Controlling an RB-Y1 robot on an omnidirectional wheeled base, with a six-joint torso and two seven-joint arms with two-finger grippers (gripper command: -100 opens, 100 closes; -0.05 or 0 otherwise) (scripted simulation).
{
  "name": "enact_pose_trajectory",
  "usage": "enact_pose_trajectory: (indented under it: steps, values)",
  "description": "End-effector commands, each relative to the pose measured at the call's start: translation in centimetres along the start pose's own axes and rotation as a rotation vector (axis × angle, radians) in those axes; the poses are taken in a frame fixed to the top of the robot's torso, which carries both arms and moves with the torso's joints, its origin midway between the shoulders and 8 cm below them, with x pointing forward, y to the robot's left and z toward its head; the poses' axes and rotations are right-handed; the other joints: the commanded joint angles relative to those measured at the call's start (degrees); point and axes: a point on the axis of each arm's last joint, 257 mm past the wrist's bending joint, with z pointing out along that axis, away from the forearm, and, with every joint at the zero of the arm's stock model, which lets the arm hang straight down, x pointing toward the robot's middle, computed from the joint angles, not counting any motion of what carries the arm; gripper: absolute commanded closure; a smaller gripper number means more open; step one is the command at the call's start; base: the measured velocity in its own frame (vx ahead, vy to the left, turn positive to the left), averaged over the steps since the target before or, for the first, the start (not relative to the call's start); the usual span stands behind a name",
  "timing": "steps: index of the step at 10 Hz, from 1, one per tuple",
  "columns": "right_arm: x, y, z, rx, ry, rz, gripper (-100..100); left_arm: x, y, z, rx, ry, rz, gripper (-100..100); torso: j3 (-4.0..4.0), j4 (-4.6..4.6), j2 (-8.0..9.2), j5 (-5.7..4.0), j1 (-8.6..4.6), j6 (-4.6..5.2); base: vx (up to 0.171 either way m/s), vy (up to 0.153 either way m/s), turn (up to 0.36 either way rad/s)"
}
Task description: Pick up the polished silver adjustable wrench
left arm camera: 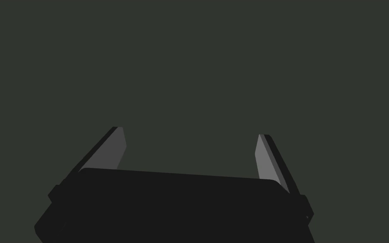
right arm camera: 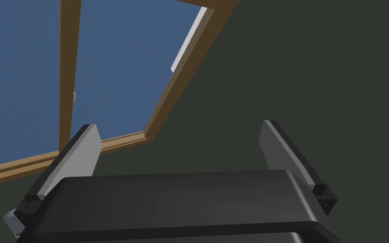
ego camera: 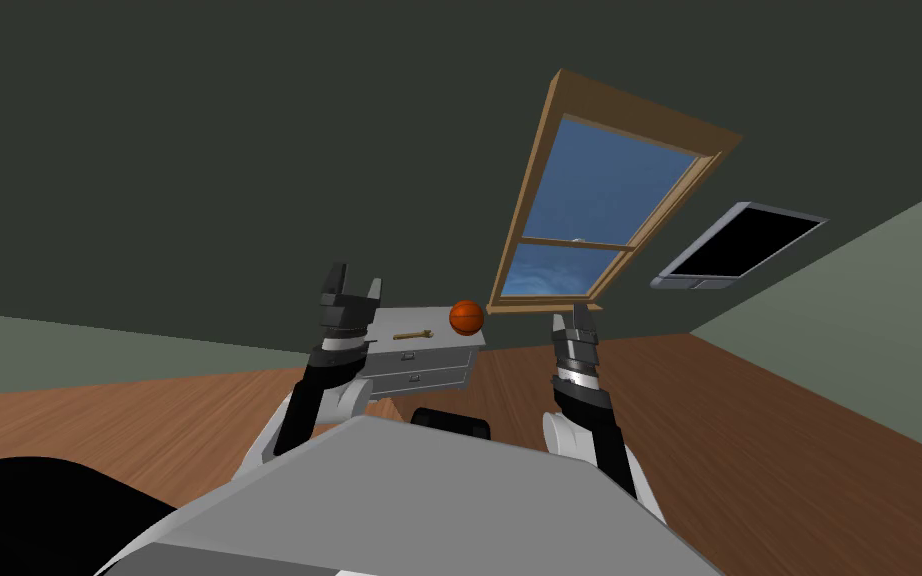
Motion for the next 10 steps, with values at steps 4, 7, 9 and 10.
enact_pose_trajectory:
  steps: [4,7,9,10]
  values:
    - [0.0,0.0,0.0,0.0,0.0,0.0,0,0.1,5.1,0.9,-0.112,0.068,0.024,-100,0.09,0.03,0.16,0.0,0.0,0.01,-0.045,-0.005,-0.009]
    - [0.0,0.0,0.0,0.0,0.0,0.0,0,-0.5,8.3,1.4,-0.185,0.078,0.035,-100,0.08,0.03,0.14,0.0,-0.01,0.0,-0.041,-0.005,-0.013]
    - [0.0,0.0,0.0,0.0,0.0,0.0,0,-0.9,10.2,1.7,-0.227,0.079,0.041,-100,0.09,0.03,0.16,0.0,0.0,0.0,-0.047,-0.005,-0.016]
    - [0.0,0.0,0.0,0.0,0.0,0.0,0,-1.4,12.1,2.0,-0.27,0.078,0.047,-100,0.09,0.04,0.14,0.0,0.0,0.0,-0.036,-0.006,-0.021]
